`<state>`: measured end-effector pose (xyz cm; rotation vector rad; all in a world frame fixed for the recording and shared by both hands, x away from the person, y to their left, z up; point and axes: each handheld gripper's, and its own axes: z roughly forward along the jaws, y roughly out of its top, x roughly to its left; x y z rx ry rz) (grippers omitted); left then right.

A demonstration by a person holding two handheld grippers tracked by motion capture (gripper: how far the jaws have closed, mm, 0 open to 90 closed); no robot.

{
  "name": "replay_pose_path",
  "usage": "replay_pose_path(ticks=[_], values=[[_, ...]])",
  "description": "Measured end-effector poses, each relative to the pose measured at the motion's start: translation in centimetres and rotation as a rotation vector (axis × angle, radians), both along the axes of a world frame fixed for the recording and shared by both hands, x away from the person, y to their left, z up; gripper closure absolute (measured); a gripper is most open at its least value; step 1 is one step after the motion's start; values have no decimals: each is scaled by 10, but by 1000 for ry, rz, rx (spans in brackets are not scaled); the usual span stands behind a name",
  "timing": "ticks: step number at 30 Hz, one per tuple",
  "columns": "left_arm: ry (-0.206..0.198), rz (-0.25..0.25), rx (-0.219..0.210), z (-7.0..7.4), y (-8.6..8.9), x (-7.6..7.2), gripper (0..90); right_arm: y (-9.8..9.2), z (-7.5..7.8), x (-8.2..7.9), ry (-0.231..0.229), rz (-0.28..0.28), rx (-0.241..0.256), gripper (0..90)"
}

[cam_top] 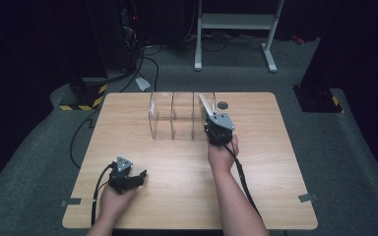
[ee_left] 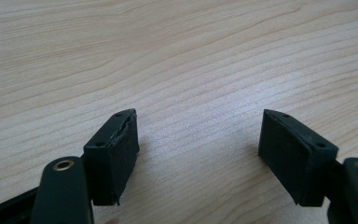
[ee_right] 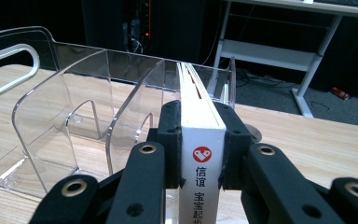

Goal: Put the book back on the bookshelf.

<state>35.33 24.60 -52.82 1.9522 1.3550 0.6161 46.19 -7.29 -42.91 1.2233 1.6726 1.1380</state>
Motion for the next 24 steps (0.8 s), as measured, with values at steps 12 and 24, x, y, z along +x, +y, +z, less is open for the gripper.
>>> replay_pose_path(ticks=[12,24], values=[[-1,4,-1,0,0,0,287,0,-3,3,-8,-14,6,751],[0,7,-2,0,0,-1,289,-5,-13,-9,7,-39,35,742]])
